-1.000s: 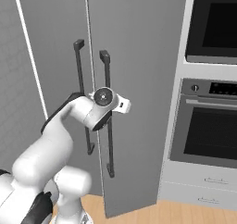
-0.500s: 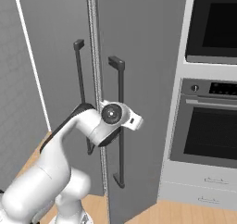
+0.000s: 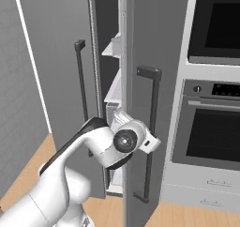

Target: Grab a lemon wedge from the fridge and one ice cube from the ice bowl, and put them in the glass of lemonade.

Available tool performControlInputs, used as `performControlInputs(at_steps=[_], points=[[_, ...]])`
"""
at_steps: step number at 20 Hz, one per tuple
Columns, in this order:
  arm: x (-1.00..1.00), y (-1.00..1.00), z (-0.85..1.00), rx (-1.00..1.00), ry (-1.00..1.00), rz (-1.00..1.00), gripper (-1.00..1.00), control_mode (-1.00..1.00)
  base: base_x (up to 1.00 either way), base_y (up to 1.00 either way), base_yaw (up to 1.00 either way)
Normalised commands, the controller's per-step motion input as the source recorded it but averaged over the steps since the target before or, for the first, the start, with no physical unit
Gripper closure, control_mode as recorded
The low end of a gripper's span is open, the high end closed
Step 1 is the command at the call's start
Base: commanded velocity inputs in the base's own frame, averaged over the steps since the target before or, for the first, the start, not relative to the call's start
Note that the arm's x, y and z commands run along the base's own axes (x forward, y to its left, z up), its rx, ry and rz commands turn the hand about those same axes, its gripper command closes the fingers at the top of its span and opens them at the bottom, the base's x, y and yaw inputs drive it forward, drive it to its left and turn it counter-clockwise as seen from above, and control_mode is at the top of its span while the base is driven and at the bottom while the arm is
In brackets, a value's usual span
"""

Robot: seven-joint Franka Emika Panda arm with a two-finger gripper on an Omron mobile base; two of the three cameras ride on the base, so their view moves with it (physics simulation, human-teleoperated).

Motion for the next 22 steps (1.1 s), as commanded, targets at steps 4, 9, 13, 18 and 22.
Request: performControlInputs(at_steps=[4, 9, 13, 18, 22], points=[[-0.97, 0.0, 0.67, 0.05, -0.28, 0.0, -1.0, -1.0, 0.0, 0.0, 0.0], [-0.79, 0.05, 1.0, -0.02, -0.09, 0.0, -1.0, -1.0, 0.0, 0.0, 0.0], [-0.75, 0.19, 1.0, -0.1, 0.01, 0.0, -1.0, -1.0, 0.0, 0.0, 0.0], [0.16, 0.85, 0.71, -0.52, 0.4, 0.0, -1.0, -1.0, 0.0, 0.0, 0.0], [0.61, 0.99, 0.17, -0.78, 0.43, -0.05, -1.0, -1.0, 0.0, 0.0, 0.0]])
